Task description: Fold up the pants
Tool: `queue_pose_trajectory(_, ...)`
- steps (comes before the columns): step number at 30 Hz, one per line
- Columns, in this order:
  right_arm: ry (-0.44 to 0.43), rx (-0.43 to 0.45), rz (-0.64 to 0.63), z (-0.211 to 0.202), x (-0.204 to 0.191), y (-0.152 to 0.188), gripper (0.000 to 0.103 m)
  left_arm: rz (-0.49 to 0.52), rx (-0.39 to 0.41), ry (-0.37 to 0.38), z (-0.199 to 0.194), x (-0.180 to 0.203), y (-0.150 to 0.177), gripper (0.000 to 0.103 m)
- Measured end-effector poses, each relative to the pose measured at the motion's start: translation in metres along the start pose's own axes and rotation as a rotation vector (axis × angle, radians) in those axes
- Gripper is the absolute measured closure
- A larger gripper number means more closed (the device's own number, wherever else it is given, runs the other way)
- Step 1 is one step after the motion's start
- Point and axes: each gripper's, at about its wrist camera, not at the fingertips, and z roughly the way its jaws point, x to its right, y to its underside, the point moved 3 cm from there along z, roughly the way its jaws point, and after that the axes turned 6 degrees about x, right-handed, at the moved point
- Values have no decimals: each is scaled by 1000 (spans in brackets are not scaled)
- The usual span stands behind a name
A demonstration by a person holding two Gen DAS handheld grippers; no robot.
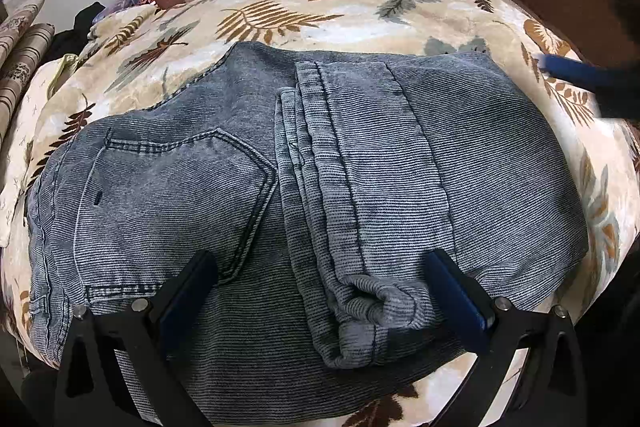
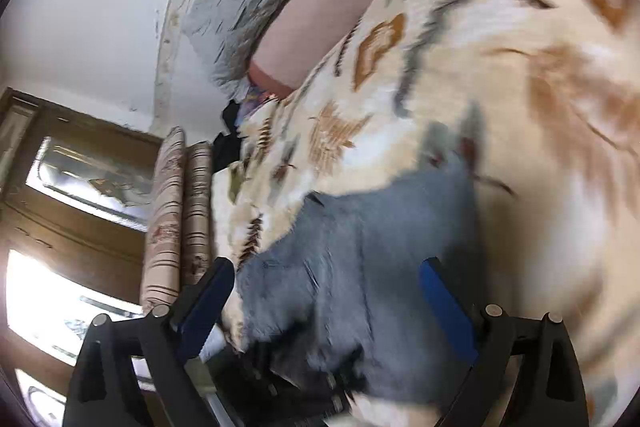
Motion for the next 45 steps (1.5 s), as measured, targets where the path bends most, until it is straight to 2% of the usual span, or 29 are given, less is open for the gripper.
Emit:
queue_pose_trajectory(1,24,-24,7,15,7,-7,8,-1,1,0,-1,1,1,0)
queue_pose_trajectory(2,96,-50,29,31,22,-11,8,-4,2,3,0,2,2,0)
queue_pose_trajectory(3,198,-110,106,60,56,-12,8,-3,0,2,0,0,2,0)
queue_pose_trajectory(4,185,-102,130,62,61,-12,8,0,0,6,0,0,3,0)
queue_pose_trajectory(7,167,-53,60,38,27,-14,8,-3,9,11,-7,1,2,0)
queue_pose_trajectory(11,69,-20,-20,4,-4,16,7,-7,17,15,-2,-2,-1,0)
queue_pose_trajectory(13,149,-65,-16,10,18,40,6,-12,13,13,-1,-1,-2,0)
queue_pose_trajectory(14,188,-119,5,24,37,50,6,-10,12,9,0,0,-2,0)
queue_pose_trajectory(15,153,-81,-2,23,43,53,6,-8,11,11,-1,0,-3,0)
queue_pose_trajectory(17,160,-73,26,12,31,49,6,-20,7,31,-3,-3,-3,0)
queue_pose_trajectory(20,98,-21,-43,-13,-3,51,6,-33,12,49,-6,-6,-2,0)
queue_pose_trajectory(22,72,0,-69,-22,-8,62,5,-44,20,55,-6,-7,-1,0)
queue_pose_trajectory(23,93,-6,-52,-23,4,69,2,-40,22,52,-5,-6,-1,0)
queue_pose_trajectory(24,176,-80,-22,-1,28,81,2,-33,21,52,-5,-5,-2,0)
queue_pose_trajectory(25,194,-125,0,-2,48,84,2,-26,16,53,-5,-4,-3,0)
queue_pose_trajectory(26,174,-87,-13,-5,50,85,2,-25,20,63,-9,-6,-3,0)
queue_pose_trajectory(30,125,-17,-22,-31,15,77,2,-119,68,89,-28,-26,-6,0)
queue_pose_trajectory(32,82,-22,-53,-34,8,84,2,-152,84,74,-34,-36,-6,0)
queue_pose_trajectory(34,129,-54,-56,-24,20,95,2,-181,67,55,-32,-45,-7,0)
queue_pose_trajectory(35,175,-109,-37,-10,39,104,3,-194,62,55,-32,-49,-7,0)
queue_pose_trajectory(36,151,-73,-45,-10,44,106,3,-201,61,53,-32,-51,-6,0)
queue_pose_trajectory(39,169,-53,-46,-24,22,98,3,-212,59,36,-33,-57,-6,0)
queue_pose_trajectory(41,130,-22,-92,-31,4,95,3,-220,64,39,-33,-58,-7,0)
queue_pose_trajectory(43,103,-39,-145,-26,-8,100,3,-224,62,40,-34,-59,-7,0)
queue_pose_trajectory(44,128,-55,-158,-19,-2,103,3,-224,62,42,-33,-59,-6,0)
queue_pose_trajectory(45,203,-102,-150,-4,17,108,3,-223,61,40,-33,-59,-6,0)
